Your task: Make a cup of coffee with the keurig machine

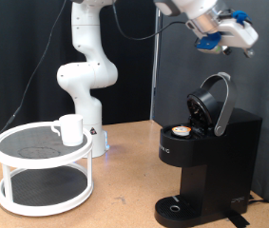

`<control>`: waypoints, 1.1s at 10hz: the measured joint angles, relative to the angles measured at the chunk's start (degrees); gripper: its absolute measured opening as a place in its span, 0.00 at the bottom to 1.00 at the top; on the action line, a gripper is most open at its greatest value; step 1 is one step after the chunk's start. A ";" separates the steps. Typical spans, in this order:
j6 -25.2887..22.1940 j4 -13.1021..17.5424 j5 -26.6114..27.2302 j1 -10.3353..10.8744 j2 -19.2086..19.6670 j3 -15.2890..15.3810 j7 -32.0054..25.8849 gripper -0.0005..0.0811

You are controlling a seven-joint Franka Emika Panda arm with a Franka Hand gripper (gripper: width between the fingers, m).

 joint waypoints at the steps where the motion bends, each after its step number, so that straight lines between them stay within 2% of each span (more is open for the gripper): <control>1: 0.00 0.71 -0.83 0.13 0.85 0.79 0.42 0.91; 5: 0.09 0.91 -4.56 0.20 2.33 2.38 0.57 0.91; 9: 0.23 -0.15 -4.76 0.01 2.62 2.27 -0.03 0.91; 10: 0.23 -0.43 -4.76 -0.13 2.62 2.18 -0.27 0.79; 11: 0.23 -0.72 -4.76 -0.24 2.59 2.06 -0.69 0.79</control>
